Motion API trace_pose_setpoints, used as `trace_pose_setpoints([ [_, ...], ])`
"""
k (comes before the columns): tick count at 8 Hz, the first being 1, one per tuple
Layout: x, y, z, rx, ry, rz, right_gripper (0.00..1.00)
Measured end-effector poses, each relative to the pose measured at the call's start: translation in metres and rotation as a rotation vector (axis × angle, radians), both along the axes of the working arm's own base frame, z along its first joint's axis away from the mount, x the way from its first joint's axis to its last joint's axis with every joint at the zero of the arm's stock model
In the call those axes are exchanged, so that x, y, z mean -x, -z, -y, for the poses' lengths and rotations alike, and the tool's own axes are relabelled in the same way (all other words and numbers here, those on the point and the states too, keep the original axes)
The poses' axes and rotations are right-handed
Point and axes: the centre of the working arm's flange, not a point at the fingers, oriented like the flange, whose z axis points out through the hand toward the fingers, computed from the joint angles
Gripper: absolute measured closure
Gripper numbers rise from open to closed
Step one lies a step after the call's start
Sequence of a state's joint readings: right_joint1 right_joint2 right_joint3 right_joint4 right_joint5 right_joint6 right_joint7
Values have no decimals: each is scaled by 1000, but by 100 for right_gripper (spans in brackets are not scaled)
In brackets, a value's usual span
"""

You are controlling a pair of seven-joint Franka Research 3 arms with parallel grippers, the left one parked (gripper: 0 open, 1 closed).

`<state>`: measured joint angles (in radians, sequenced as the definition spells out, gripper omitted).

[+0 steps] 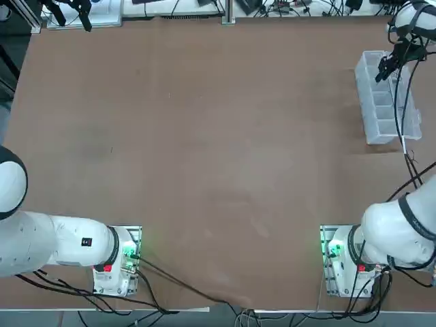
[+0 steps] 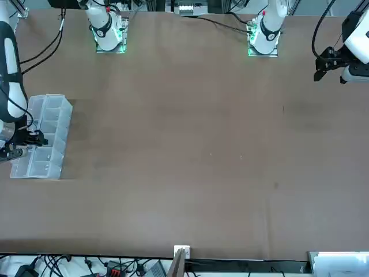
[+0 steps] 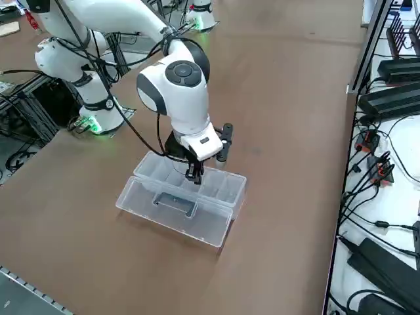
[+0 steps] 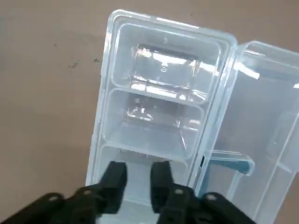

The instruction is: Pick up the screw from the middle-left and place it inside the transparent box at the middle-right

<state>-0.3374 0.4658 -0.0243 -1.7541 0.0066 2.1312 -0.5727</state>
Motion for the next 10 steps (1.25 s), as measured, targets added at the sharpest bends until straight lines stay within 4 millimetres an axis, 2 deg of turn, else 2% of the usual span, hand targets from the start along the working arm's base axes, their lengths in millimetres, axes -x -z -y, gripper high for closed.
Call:
trace_pose_setpoints([
  [1, 0, 0, -1, -1, -3, 1, 44],
  [3, -3, -3, -4, -1, -9, 7, 30],
  [4, -6, -14, -6, 1, -15, 19, 15],
  [5, -11, -39, -11, 3, -24, 35, 1],
  [7, -18, -115, -26, 4, -36, 68, 0],
  [9, -16, -187, -62, 13, 28, 105, 0],
  [10, -13, -213, -85, 18, 75, 126, 0],
])
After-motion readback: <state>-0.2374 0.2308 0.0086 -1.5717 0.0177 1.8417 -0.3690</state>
